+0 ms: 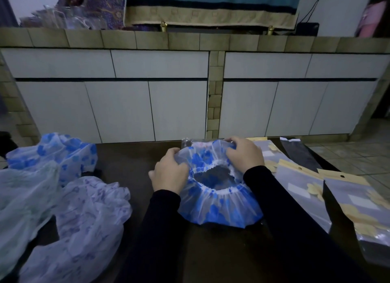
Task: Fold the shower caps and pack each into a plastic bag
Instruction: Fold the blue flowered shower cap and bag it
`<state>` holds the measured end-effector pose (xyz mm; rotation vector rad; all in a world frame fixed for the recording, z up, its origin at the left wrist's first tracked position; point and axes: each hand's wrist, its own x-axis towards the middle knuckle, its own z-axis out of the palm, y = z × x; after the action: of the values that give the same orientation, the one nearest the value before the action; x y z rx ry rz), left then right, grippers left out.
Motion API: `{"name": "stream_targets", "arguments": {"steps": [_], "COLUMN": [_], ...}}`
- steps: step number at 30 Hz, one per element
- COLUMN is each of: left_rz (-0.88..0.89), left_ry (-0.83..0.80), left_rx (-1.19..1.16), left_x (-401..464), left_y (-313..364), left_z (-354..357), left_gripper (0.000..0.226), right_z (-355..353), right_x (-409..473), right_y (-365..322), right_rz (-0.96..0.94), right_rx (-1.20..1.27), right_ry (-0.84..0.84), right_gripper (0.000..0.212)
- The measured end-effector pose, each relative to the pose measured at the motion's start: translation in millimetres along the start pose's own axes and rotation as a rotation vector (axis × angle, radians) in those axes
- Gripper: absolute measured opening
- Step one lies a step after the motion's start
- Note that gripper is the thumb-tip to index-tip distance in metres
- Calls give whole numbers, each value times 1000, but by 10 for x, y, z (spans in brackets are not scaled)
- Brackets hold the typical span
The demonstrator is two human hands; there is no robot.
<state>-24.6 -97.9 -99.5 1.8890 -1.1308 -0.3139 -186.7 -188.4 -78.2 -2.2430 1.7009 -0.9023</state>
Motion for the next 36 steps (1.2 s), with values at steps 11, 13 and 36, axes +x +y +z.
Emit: {"name": "stream_targets", "arguments": {"steps": [11,13,36], "left_rz": [-11,-116,252], "left_ry": [216,236,15], "left_rx": [-91,-89,189], "left_x": [123,120,91], "left_y": [-151,-161,-31], "left_z": [77,59,96], "left_gripper": [28,32,25], "right_z": [116,109,96], "right_x": [-15,-5,-88], "right_y": [101,145,78], "right_rz": [-102,-22,-310], "right_rx": [141,130,436], "right_ry": [42,111,-75], "right_gripper": [28,30,16]}}
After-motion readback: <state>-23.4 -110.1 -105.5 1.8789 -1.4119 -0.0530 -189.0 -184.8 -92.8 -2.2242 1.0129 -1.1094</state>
